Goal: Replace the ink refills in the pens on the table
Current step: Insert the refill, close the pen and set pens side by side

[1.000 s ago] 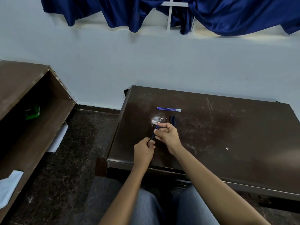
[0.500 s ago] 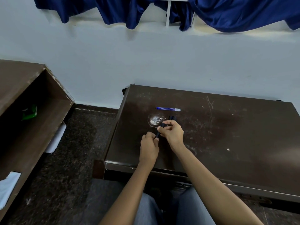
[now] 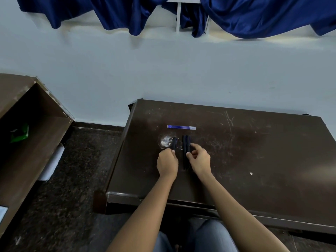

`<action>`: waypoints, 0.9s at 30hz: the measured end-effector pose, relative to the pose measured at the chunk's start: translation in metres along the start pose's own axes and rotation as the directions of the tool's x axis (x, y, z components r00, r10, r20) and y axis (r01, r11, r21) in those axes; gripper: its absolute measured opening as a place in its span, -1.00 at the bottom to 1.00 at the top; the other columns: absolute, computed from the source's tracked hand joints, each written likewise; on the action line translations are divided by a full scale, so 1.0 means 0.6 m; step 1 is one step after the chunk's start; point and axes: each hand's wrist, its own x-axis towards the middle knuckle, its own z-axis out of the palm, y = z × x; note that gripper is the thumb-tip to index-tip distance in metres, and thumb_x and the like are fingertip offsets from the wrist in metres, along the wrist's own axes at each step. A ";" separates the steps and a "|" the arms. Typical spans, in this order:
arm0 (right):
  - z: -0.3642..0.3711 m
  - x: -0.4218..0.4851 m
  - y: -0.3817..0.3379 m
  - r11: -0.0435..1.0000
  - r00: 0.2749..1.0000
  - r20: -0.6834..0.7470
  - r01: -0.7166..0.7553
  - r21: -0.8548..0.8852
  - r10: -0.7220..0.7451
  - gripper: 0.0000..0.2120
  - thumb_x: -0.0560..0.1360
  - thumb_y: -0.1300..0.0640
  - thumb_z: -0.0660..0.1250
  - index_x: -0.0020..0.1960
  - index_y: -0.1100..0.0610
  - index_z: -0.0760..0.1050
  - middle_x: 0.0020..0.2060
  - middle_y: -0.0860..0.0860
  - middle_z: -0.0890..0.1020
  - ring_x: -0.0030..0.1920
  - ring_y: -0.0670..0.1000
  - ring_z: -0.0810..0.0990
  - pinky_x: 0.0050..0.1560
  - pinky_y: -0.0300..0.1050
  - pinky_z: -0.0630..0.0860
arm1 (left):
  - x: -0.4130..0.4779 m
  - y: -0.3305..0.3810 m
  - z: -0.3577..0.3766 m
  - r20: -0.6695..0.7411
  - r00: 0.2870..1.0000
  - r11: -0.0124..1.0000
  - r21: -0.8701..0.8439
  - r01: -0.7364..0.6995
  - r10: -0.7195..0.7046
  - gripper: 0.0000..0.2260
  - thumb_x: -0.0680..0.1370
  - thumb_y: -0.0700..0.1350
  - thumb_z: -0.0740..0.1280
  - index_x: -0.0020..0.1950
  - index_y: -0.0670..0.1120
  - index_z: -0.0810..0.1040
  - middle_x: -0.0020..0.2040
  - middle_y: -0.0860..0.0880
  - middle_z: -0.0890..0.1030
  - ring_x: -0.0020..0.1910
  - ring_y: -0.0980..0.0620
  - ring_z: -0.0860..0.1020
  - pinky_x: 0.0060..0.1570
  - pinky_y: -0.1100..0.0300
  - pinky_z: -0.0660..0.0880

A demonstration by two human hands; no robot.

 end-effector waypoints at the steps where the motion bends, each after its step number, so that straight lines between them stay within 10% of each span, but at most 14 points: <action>1: 0.002 -0.002 0.001 1.000 1.000 0.009 0.011 -0.013 -0.011 -0.57 0.50 0.19 0.36 0.36 0.09 0.43 0.02 0.10 0.55 -0.11 -0.06 0.53 0.01 -0.23 0.47 | 0.002 0.000 0.003 -0.002 1.000 1.000 0.000 -0.009 0.009 -0.76 0.64 -0.12 0.17 0.01 -0.21 0.59 -0.03 -0.14 0.62 -0.03 -0.12 0.60 -0.20 0.18 0.35; 27: 0.012 0.036 0.037 0.989 0.989 -0.004 0.147 -0.003 -0.147 -0.52 0.47 0.25 0.41 0.37 0.17 0.44 -0.16 0.05 0.56 -0.19 -0.07 0.53 0.06 -0.17 0.55 | 0.045 0.027 0.061 0.030 0.987 0.985 0.057 -0.161 0.160 -0.76 0.62 -0.13 0.22 0.26 -0.14 0.48 0.19 -0.09 0.55 0.14 -0.05 0.55 -0.09 0.16 0.42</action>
